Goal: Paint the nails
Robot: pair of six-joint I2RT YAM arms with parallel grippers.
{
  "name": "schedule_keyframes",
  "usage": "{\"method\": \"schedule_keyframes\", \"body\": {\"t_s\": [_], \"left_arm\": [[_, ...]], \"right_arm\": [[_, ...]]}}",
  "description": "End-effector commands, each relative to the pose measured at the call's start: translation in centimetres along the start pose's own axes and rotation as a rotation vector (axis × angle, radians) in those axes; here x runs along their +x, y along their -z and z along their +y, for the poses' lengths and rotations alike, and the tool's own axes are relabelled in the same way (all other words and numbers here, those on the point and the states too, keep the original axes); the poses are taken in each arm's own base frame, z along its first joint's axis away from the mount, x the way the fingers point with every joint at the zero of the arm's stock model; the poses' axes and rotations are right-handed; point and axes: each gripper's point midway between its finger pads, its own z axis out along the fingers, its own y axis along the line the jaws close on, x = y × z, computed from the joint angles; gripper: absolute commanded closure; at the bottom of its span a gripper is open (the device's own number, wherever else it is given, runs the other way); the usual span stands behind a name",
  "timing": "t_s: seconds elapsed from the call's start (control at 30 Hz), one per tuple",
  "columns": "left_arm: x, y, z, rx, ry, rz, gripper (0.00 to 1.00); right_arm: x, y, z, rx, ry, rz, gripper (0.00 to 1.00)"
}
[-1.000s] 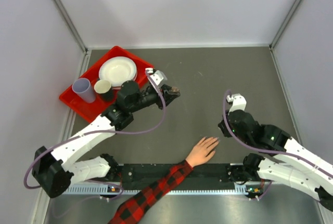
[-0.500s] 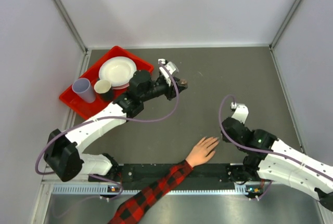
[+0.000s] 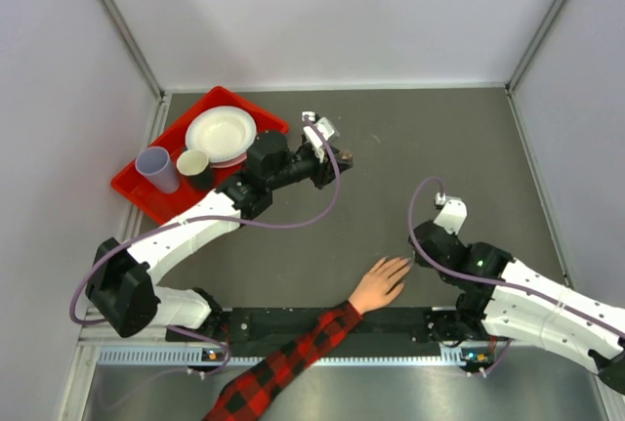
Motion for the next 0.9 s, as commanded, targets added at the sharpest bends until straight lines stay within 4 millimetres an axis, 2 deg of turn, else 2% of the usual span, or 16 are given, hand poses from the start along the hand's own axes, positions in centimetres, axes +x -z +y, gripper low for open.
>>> {"method": "schedule_keyframes", "body": {"t_s": [0.0, 0.1, 0.27, 0.43, 0.87], "left_arm": [[-2.2, -0.2, 0.3, -0.006, -0.044, -0.071, 1.0], [-2.0, -0.1, 0.6, -0.024, -0.044, -0.071, 1.0], [-1.8, -0.3, 0.7, -0.025, -0.043, -0.065, 1.0], [-1.6, -0.4, 0.7, -0.023, -0.039, -0.062, 1.0], [-2.0, -0.1, 0.6, -0.026, -0.041, -0.076, 1.0]], "right_arm": [[-0.8, -0.3, 0.7, 0.003, -0.043, -0.023, 1.0], [-0.1, -0.8, 0.2, 0.027, -0.044, -0.009, 1.0], [0.2, -1.0, 0.7, -0.01, -0.036, -0.008, 1.0], [1.3, -1.5, 0.7, -0.023, -0.014, 0.017, 1.0], [1.6, -1.8, 1.0, -0.039, -0.014, 0.026, 1.0]]}}
